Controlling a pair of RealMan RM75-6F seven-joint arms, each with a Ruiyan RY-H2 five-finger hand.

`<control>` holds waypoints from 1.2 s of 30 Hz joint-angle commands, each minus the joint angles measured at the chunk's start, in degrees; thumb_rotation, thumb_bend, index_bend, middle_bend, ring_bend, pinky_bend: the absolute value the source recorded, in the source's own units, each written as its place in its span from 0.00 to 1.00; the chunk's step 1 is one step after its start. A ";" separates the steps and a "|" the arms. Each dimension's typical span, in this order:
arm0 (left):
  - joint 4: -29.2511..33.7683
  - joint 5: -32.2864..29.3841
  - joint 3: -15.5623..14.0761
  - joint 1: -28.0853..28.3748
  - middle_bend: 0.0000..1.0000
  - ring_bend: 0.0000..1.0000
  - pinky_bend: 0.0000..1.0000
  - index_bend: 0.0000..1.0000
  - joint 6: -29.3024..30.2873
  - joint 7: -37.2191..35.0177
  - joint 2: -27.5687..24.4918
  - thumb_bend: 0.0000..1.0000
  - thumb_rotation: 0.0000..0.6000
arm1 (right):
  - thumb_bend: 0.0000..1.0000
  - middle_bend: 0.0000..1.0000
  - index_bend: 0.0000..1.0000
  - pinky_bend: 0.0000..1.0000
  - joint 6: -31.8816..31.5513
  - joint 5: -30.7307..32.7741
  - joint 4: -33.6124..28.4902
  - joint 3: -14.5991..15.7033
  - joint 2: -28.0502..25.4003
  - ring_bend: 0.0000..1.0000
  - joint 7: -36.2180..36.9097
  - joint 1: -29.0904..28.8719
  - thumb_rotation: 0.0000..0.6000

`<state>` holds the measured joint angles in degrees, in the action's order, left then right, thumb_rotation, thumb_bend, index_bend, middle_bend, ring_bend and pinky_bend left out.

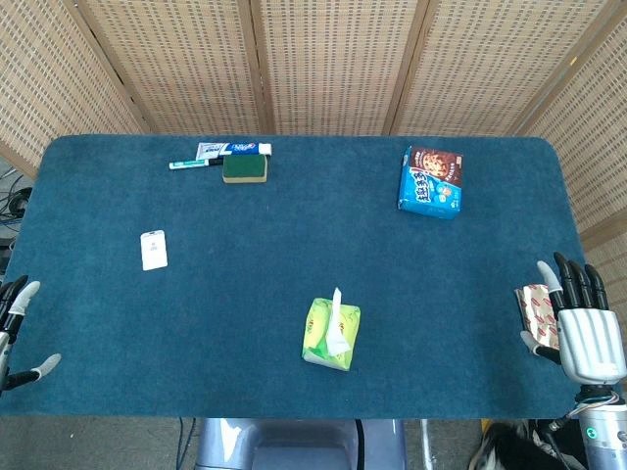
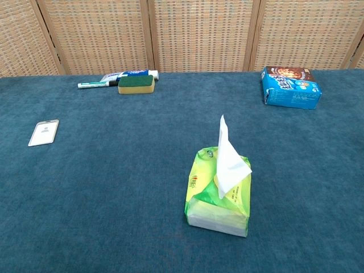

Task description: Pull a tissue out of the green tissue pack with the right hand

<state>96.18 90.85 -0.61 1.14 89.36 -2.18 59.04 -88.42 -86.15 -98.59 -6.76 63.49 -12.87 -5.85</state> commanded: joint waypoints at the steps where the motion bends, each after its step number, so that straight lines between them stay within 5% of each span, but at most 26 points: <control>1: 0.02 -0.14 0.04 0.03 0.00 0.00 0.00 0.00 -0.10 0.01 -0.03 0.04 1.00 | 0.00 0.00 0.00 0.00 0.19 -0.03 0.03 0.07 -0.06 0.00 0.18 -0.06 1.00; 10: 0.03 -0.57 0.19 0.12 0.00 0.00 0.00 0.00 -0.45 -0.16 0.03 0.04 1.00 | 0.00 0.00 0.00 0.00 3.46 -6.42 0.17 1.74 -2.45 0.00 5.70 -2.80 1.00; 16: -0.04 -2.23 0.79 0.95 0.00 0.00 0.00 0.00 -2.27 0.48 0.24 0.04 1.00 | 0.00 0.00 0.00 0.00 11.77 -18.94 1.17 3.03 -5.46 0.00 11.38 -12.25 1.00; 21: 0.57 -3.24 1.12 1.49 0.00 0.00 0.00 0.00 -3.49 -0.27 -0.33 0.04 1.00 | 0.00 0.00 0.00 0.00 22.25 -23.20 -1.56 2.94 -6.21 0.00 14.12 -21.32 1.00; 29: 0.56 -4.90 1.34 2.47 0.00 0.00 0.00 0.00 -6.11 -2.27 -1.32 0.04 1.00 | 0.08 0.00 0.00 0.00 36.04 -20.01 -3.93 -0.06 -0.80 0.00 2.89 -30.09 1.00; 36: 0.50 -5.22 1.22 2.99 0.00 0.00 0.00 0.00 -7.42 -4.00 -1.98 0.04 1.00 | 0.16 0.00 0.00 0.00 45.42 -12.21 -5.96 -2.95 3.96 0.00 -14.79 -33.98 1.00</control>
<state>96.69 85.65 0.60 4.11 81.97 -6.15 57.08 -47.76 -102.85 -102.85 -7.95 64.57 -20.28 -37.49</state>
